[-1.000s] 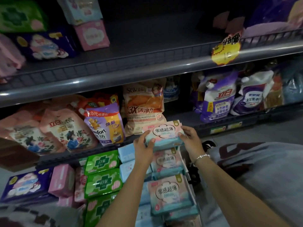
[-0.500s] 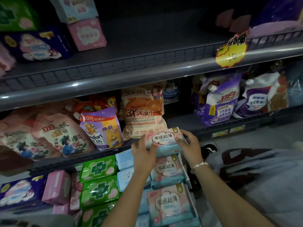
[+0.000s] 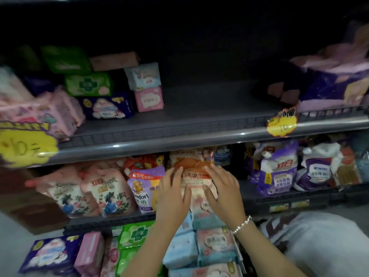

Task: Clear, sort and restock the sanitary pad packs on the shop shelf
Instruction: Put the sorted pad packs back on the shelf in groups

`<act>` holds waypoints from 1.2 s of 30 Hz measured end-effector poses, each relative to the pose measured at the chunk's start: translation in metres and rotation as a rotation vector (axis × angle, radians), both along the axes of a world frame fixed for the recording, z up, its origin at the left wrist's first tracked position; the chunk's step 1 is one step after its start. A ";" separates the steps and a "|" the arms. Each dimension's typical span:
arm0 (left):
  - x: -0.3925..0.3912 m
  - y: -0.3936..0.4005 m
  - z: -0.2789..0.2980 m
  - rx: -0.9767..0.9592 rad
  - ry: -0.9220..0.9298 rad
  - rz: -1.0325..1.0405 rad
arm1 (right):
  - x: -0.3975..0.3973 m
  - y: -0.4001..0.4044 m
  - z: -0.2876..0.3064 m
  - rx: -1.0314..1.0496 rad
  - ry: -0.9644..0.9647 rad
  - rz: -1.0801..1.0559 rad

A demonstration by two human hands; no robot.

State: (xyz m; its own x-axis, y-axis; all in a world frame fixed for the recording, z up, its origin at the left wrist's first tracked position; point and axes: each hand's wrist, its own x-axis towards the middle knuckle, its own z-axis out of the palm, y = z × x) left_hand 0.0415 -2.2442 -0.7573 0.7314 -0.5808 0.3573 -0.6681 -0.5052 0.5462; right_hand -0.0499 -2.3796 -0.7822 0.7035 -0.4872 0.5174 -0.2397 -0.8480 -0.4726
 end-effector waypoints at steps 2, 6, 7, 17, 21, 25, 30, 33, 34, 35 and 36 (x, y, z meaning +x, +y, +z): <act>0.018 0.016 0.028 -0.037 -0.050 0.034 | 0.021 0.006 0.026 -0.098 -0.009 0.053; 0.060 0.045 0.079 -0.077 -0.177 0.128 | 0.071 0.024 0.079 -0.211 -0.038 0.147; 0.069 0.051 0.090 -0.077 -0.192 0.141 | 0.085 0.029 0.091 -0.227 -0.036 0.173; 0.180 0.102 0.154 0.010 -0.332 0.286 | 0.218 0.083 0.162 -0.307 -0.029 0.355; 0.232 0.132 0.156 0.070 -0.419 0.365 | 0.268 0.107 0.171 -0.310 -0.036 0.433; 0.280 0.170 0.157 0.071 -0.436 0.473 | 0.318 0.133 0.175 -0.233 0.034 0.545; 0.318 0.203 0.163 -0.046 -0.359 0.567 | 0.371 0.159 0.180 -0.044 0.071 0.641; 0.337 0.217 0.176 -0.162 -0.241 0.571 | 0.397 0.174 0.183 0.062 0.061 0.678; 0.345 0.221 0.181 -0.214 -0.215 0.571 | 0.405 0.178 0.185 0.084 0.058 0.681; 0.354 0.225 0.185 -0.255 -0.193 0.573 | 0.413 0.182 0.187 0.113 0.061 0.681; 0.362 0.228 0.191 -0.280 -0.168 0.573 | 0.420 0.185 0.189 0.156 0.067 0.677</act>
State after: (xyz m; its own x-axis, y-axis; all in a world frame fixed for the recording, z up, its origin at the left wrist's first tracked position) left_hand 0.4035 -2.0165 -0.5668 0.8181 0.0155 0.5748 -0.4236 -0.6599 0.6206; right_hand 0.3699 -2.1949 -0.5937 0.9067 0.0048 0.4218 0.2847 -0.7448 -0.6035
